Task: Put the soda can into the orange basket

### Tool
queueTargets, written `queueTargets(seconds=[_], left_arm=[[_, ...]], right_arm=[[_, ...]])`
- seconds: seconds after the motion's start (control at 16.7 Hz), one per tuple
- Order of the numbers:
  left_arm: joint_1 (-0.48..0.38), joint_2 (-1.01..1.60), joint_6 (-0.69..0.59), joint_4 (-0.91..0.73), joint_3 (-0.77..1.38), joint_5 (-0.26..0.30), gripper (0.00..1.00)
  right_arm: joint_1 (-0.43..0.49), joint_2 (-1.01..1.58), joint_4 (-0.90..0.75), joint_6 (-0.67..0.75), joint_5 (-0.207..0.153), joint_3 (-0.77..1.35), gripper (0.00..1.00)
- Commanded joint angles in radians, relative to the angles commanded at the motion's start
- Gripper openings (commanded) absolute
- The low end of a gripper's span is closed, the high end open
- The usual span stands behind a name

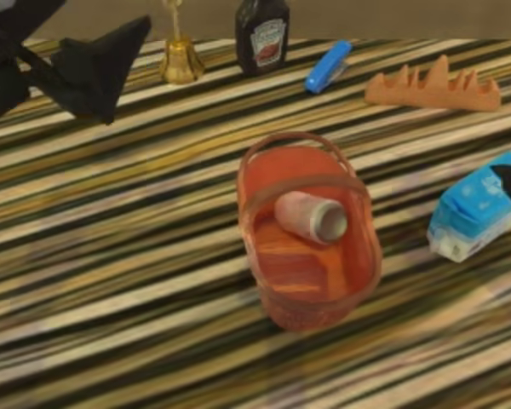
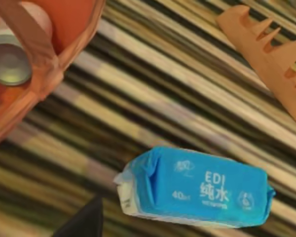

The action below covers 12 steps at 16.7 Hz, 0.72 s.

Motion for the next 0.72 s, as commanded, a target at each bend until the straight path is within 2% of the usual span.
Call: queueTargets(seconds=[0.42,0.6,0.72], left_arm=[[0.095,-0.75,0.015,-0.38,-0.418,-0.39,1.0],[0.121,-1.001,0.045,-0.495,-0.56,-0.527,1.0],[0.133,-1.121,0.066,-0.545,-0.628,-0.596,1.0]], right_arm=[[0.208,0.717,-0.45,-0.307,0.001,0.734,1.0],[0.274,0.95,-0.604,-0.406,0.002,0.956,1.0],[0.307,1.067,-0.686,-0.457,0.004,1.062,1.0]])
